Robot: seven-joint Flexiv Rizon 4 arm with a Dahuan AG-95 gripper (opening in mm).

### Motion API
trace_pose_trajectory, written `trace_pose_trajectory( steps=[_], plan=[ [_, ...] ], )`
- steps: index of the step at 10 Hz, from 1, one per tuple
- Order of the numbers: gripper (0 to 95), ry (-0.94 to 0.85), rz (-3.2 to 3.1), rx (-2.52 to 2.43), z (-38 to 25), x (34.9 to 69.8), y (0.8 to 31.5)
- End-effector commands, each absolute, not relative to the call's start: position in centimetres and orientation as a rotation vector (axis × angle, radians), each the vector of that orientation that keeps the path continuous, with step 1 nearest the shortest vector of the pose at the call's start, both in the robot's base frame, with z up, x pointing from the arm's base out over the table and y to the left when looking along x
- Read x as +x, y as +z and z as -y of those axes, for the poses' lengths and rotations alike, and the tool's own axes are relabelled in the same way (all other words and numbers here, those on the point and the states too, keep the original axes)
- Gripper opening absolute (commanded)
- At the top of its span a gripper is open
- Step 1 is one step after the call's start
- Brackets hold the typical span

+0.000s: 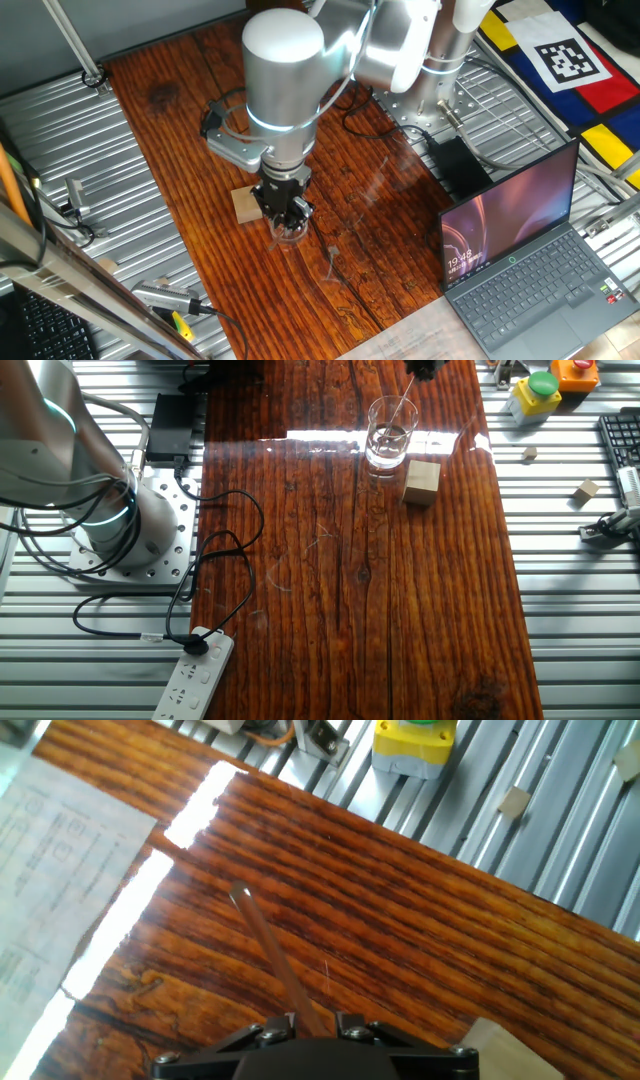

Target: Stir the beaker with a glass rod

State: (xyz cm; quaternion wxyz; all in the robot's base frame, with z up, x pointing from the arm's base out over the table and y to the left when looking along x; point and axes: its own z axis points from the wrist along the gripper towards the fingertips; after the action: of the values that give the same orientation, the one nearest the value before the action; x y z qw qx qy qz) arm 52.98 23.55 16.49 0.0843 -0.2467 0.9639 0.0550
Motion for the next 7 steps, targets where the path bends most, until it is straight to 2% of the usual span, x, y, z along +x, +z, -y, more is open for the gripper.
trace_pose_trajectory(
  steps=[1,6,7],
  plan=[
    [19.0,0.162,-2.88,-0.72,-23.97,53.34,16.27],
    [19.0,0.154,-2.883,-0.723,-24.05,53.37,16.24],
    [0.0,0.154,-2.882,-0.721,-24.05,53.37,16.24]
  ],
)
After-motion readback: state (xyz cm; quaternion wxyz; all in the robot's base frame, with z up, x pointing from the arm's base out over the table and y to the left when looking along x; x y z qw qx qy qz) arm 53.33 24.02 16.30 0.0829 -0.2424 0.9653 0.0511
